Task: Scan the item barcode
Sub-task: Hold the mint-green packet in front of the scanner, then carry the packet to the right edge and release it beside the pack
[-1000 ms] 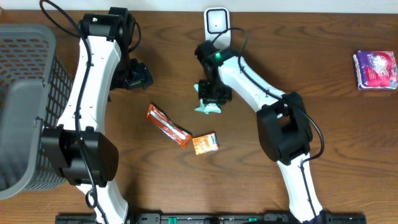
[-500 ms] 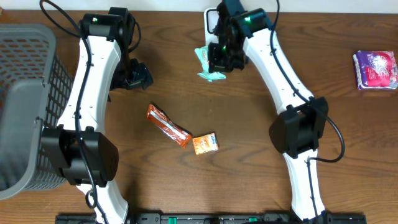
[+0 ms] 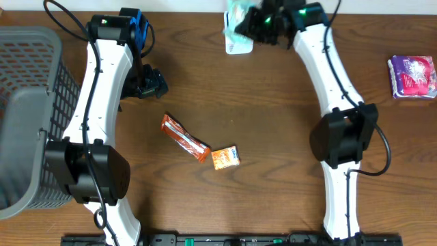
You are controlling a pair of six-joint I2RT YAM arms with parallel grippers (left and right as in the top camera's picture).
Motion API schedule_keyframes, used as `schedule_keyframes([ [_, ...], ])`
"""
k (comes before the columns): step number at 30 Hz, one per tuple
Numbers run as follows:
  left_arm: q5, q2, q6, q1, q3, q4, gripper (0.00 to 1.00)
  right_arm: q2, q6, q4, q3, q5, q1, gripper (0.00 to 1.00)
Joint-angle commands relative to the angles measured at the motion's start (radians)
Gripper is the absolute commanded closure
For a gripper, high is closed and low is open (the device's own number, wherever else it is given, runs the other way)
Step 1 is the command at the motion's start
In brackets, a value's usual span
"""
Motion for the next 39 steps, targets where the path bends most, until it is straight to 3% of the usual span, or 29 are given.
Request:
schedule_keyframes([
  [1, -0.009, 0.008, -0.002, 0.003, -0.005, -0.002, 0.02, 0.005, 0.045, 0.085, 0.011, 0.037, 0.005, 0.99],
  [6, -0.009, 0.008, -0.002, 0.003, -0.005, -0.002, 0.02, 0.037, 0.099, 0.179, 0.005, 0.165, 0.007, 0.99],
  [17, -0.009, 0.008, -0.002, 0.003, -0.005, -0.002, 0.02, 0.171, 0.141, 0.289, 0.005, 0.122, 0.013, 0.99],
  [28, -0.009, 0.008, -0.002, 0.003, -0.005, -0.002, 0.02, 0.157, 0.146, 0.307, 0.026, 0.092, -0.014, 0.99],
  [34, -0.009, 0.008, -0.002, 0.003, -0.005, -0.002, 0.02, 0.148, 0.087, 0.248, 0.080, 0.056, -0.100, 0.99],
  [39, -0.009, 0.008, -0.002, 0.003, -0.005, -0.002, 0.02, 0.125, -0.014, 0.062, 0.156, 0.081, -0.229, 0.99],
])
